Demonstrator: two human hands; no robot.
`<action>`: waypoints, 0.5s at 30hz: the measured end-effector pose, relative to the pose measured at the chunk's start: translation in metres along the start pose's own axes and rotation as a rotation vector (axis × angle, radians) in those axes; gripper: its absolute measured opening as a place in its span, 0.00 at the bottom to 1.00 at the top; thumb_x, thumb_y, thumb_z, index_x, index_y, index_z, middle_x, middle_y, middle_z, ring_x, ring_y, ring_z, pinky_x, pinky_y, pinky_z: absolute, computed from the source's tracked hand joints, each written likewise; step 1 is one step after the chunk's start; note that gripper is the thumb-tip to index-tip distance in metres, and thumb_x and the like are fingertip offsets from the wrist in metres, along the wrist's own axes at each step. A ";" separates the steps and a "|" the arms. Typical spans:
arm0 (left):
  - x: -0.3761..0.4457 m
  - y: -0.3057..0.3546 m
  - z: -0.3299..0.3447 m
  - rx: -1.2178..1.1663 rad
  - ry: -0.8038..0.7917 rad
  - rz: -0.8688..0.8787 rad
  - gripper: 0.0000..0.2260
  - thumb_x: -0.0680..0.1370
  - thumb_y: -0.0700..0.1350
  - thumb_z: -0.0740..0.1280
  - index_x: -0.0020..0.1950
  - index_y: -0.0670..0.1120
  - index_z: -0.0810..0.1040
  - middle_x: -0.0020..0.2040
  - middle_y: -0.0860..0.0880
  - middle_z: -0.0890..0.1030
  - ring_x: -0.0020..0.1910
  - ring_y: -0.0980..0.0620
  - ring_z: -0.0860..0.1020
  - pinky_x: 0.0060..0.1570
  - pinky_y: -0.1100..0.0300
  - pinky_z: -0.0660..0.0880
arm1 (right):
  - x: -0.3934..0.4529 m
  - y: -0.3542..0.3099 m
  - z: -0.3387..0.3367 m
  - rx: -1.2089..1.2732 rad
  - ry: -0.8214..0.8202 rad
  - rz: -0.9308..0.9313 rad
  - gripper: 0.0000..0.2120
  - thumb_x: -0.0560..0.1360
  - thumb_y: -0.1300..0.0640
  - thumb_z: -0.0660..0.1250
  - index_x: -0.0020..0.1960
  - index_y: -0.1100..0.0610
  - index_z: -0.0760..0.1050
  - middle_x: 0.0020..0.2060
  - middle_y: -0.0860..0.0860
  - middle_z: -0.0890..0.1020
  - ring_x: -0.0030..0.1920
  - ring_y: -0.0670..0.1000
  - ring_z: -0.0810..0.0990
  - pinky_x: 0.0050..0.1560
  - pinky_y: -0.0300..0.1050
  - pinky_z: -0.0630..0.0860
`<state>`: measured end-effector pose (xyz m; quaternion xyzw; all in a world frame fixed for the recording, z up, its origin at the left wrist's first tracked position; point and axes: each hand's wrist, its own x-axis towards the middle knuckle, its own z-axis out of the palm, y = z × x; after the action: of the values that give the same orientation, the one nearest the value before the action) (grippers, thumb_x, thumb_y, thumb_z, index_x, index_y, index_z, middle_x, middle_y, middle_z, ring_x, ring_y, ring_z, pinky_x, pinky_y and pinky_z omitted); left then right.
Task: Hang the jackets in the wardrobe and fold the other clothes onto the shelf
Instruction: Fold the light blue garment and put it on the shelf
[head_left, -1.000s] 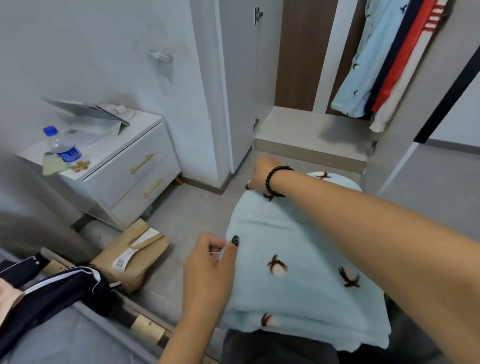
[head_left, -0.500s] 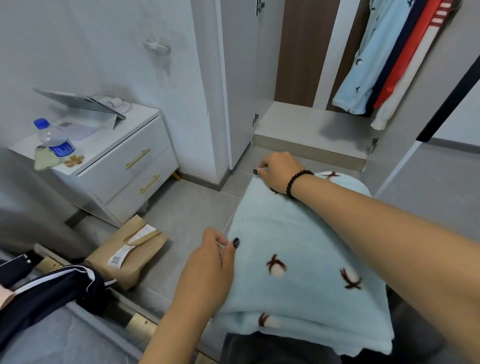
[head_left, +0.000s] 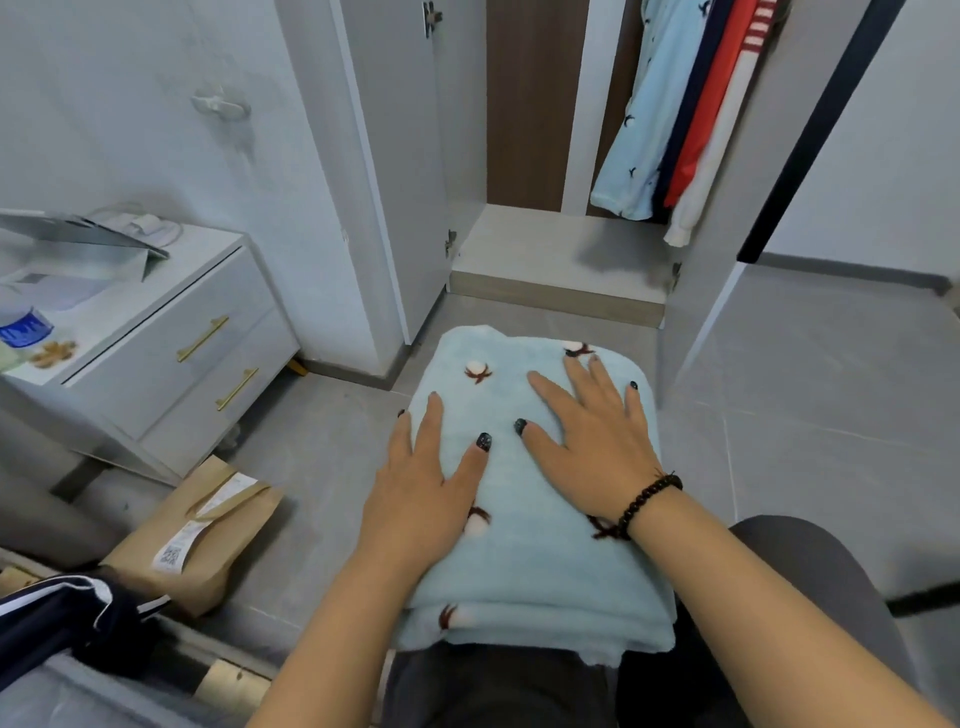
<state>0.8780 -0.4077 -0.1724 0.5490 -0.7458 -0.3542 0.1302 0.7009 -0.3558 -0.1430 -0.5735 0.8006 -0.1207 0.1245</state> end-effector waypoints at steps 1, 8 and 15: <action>0.002 -0.001 0.000 -0.032 -0.025 -0.017 0.35 0.73 0.73 0.52 0.76 0.68 0.40 0.80 0.54 0.49 0.76 0.48 0.58 0.66 0.50 0.62 | -0.002 0.005 0.002 0.031 0.014 0.049 0.31 0.77 0.35 0.49 0.77 0.42 0.48 0.78 0.47 0.41 0.76 0.50 0.35 0.75 0.57 0.35; 0.003 -0.002 0.001 -0.358 -0.016 -0.015 0.22 0.74 0.71 0.56 0.67 0.75 0.57 0.63 0.65 0.74 0.60 0.55 0.76 0.54 0.57 0.71 | -0.040 0.035 0.014 0.500 0.045 0.182 0.38 0.70 0.29 0.54 0.75 0.35 0.43 0.76 0.41 0.36 0.76 0.47 0.37 0.76 0.52 0.45; 0.015 -0.020 -0.003 -0.782 -0.357 -0.379 0.35 0.66 0.67 0.73 0.67 0.49 0.75 0.58 0.45 0.83 0.56 0.43 0.82 0.61 0.46 0.75 | -0.048 0.046 0.037 1.070 0.047 0.309 0.39 0.73 0.40 0.67 0.76 0.40 0.50 0.74 0.45 0.60 0.72 0.48 0.63 0.73 0.52 0.62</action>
<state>0.8891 -0.4252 -0.1867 0.5156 -0.4539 -0.7150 0.1300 0.6875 -0.2978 -0.1903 -0.3035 0.7049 -0.5035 0.3969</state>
